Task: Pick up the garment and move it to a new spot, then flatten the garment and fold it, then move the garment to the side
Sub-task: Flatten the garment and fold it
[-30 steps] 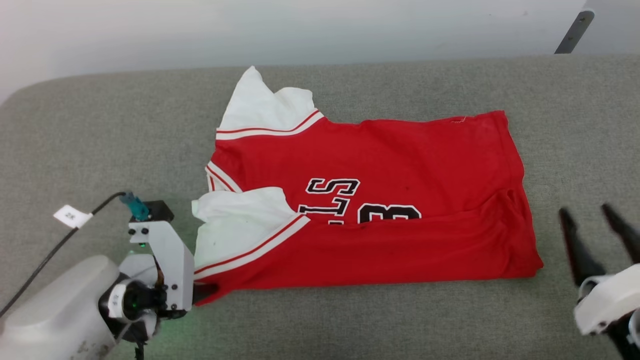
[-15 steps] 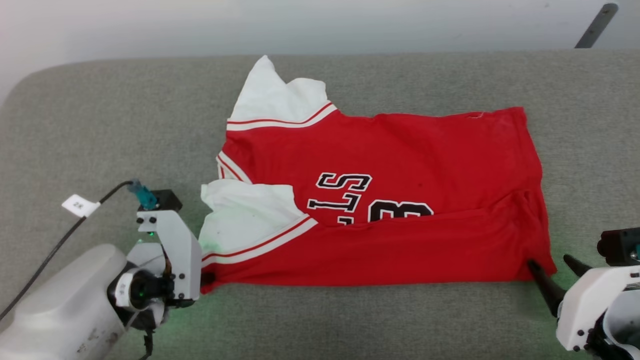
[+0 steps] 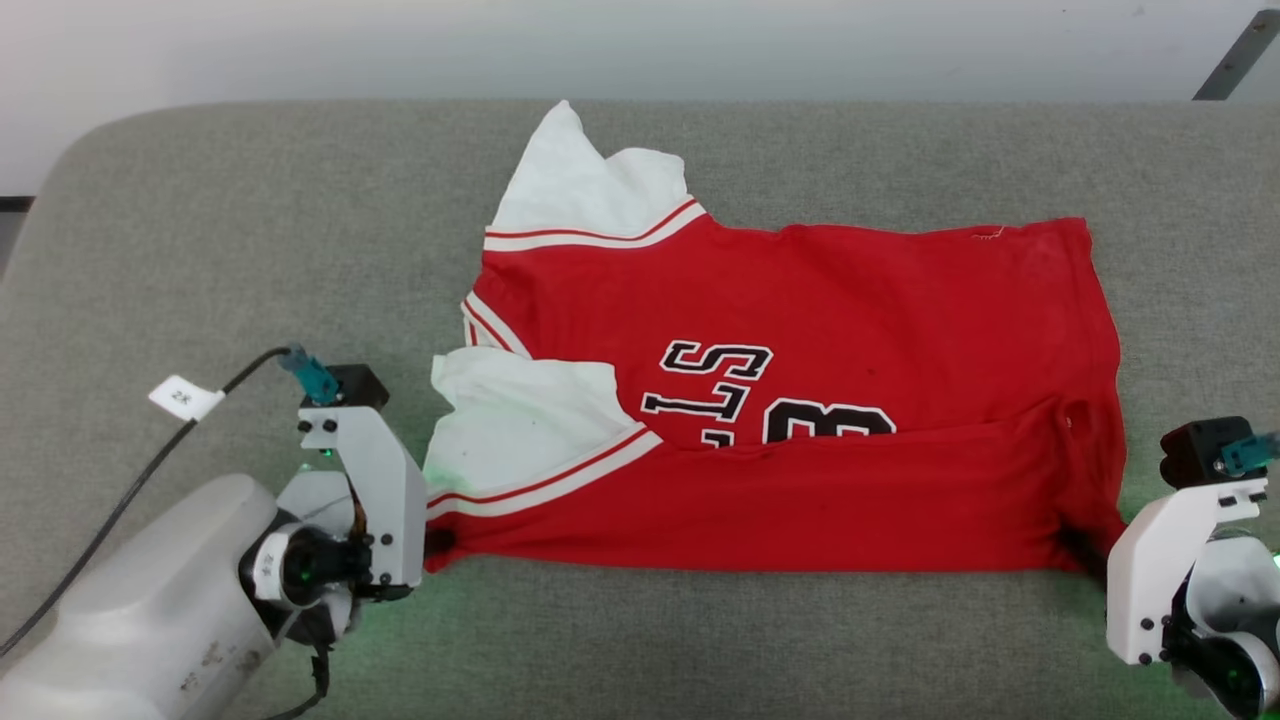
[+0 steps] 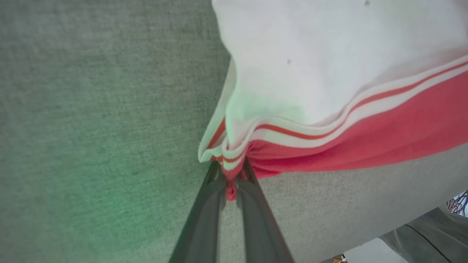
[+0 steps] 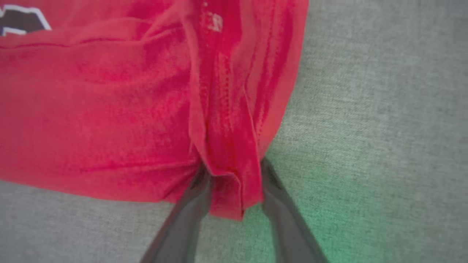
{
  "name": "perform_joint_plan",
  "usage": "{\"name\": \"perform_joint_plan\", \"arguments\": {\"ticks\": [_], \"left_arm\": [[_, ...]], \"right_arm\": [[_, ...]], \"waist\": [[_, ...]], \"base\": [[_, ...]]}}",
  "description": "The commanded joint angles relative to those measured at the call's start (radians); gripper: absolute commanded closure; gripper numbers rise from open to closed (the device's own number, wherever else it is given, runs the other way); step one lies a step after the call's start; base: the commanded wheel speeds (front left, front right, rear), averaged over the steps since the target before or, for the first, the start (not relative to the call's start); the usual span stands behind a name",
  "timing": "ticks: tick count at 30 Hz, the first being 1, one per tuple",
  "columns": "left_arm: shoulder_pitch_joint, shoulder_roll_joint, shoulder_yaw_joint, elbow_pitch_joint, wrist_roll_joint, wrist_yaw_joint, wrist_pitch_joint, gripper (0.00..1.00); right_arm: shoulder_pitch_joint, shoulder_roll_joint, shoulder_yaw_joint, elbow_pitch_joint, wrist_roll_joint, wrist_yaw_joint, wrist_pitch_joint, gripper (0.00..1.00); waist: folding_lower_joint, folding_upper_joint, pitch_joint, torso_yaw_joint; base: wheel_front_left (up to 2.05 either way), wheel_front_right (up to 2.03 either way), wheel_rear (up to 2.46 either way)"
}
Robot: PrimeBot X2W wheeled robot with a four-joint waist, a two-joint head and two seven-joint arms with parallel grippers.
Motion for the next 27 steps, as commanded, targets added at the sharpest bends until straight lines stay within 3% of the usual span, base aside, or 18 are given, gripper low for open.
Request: {"name": "perform_joint_plan", "arguments": {"ticks": [1,15,27], "left_arm": [[0.013,-0.023,-0.013,0.012,0.009,-0.006,-0.009,1.0],[0.029,0.049,0.007,-0.044,-0.01,0.017,0.012,1.0],[0.098,0.167,0.0,-0.26,-0.016,0.123,0.047,1.0]], "right_arm": [[0.026,0.008,0.022,0.058,-0.011,-0.001,0.026,1.0],[0.007,-0.064,0.014,0.021,0.032,-0.002,0.046,1.0],[0.122,-0.161,0.025,-0.129,0.106,-0.002,0.149,1.0]], "waist": [[0.0,0.0,-0.002,0.001],[0.0,0.0,-0.058,0.004],[0.0,0.0,-0.104,0.014]], "base": [[0.0,0.0,0.0],[0.0,0.0,0.0],[0.0,0.0,0.0]]}}
